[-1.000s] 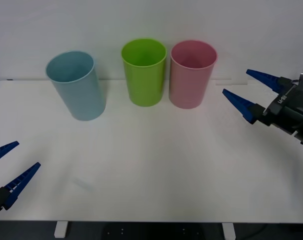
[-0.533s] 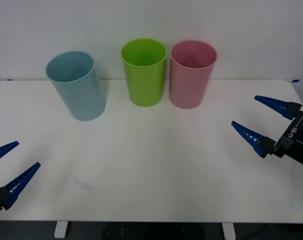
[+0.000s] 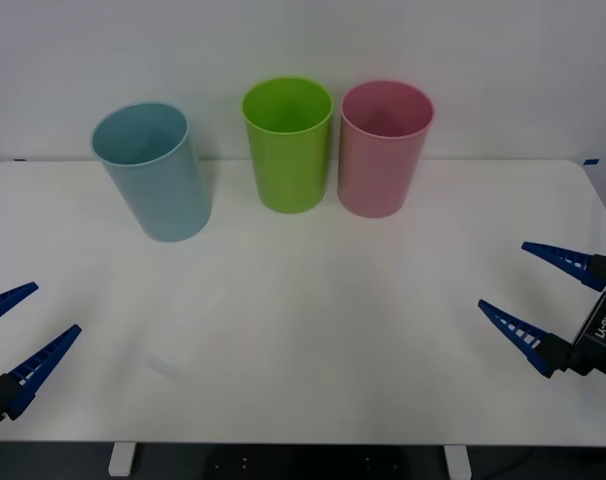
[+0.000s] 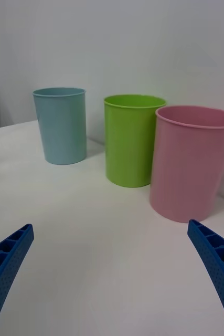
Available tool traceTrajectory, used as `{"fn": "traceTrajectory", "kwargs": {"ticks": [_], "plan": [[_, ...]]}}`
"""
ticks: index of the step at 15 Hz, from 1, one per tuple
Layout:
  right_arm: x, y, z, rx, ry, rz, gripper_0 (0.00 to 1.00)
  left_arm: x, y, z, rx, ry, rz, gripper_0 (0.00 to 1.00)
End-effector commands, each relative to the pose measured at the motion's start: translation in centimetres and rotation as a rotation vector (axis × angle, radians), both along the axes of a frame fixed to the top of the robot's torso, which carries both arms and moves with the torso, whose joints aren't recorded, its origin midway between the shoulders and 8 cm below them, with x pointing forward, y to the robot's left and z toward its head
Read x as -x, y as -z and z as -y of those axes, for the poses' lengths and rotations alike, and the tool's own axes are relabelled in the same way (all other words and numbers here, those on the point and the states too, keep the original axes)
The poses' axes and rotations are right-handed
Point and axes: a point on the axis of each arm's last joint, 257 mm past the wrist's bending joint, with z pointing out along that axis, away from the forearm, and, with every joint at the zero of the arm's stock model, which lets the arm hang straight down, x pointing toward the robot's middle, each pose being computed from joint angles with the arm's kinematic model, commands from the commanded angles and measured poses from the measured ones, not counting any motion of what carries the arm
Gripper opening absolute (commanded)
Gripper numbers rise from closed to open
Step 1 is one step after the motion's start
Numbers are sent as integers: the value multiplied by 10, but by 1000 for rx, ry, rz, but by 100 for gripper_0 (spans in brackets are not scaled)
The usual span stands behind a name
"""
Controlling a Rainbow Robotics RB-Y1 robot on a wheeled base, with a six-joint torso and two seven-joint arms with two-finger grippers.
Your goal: Grasp the object on the table and drop it into the matching bin: aluminum can to the light blue bin, PET bottle to the pink bin.
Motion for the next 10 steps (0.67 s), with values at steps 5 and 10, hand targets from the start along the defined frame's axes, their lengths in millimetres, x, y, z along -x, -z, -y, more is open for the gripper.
{"fn": "traceTrajectory", "kwargs": {"ticks": [5, 10], "plan": [[35, 25, 12, -11, -6, -81, 100, 0, 0, 0, 0, 0, 0, 100], [37, 29, 9, -13, -12, -91, 100, 0, 0, 0, 0, 0, 0, 100]]}}
